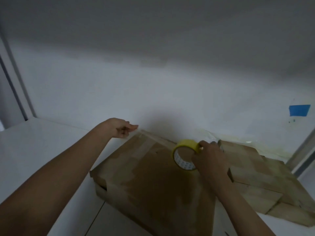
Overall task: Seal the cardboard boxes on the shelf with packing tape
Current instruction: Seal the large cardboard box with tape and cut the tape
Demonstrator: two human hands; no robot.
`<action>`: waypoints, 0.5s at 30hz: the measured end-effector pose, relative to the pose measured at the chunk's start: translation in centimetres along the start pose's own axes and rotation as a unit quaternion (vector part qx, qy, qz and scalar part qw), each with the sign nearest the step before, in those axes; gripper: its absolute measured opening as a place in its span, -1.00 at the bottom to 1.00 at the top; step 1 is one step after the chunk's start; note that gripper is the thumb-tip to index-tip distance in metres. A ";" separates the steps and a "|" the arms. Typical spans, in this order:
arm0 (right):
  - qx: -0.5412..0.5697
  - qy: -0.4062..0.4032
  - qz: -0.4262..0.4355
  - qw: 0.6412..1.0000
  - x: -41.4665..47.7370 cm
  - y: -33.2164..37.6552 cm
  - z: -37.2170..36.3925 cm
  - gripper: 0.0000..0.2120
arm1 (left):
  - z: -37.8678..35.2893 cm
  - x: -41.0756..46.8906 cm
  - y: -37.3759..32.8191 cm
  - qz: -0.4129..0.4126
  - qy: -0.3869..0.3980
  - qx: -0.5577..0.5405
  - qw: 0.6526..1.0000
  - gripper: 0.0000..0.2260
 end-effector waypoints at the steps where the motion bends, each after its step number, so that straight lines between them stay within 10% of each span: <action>1: -0.009 -0.023 0.002 1.000 0.1 -0.7 0.1 -0.67 | 0.1 0.2 -0.1 -0.007 0.001 0.003 1.000 -0.43; 15: 0.197 -0.017 0.018 0.980 0.1 0.1 -1.8 -0.70 | -2.2 3.4 0.3 -0.231 -0.125 0.198 0.945 -0.90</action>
Point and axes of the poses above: each hand's wrist, its own x-axis towards the middle knuckle, its own z-axis out of the back of the hand, y = z × x, the point moved 9 cm from there along x, towards the middle knuckle, and after that the axes turned 1 degree about -y, right-handed, at the moved point
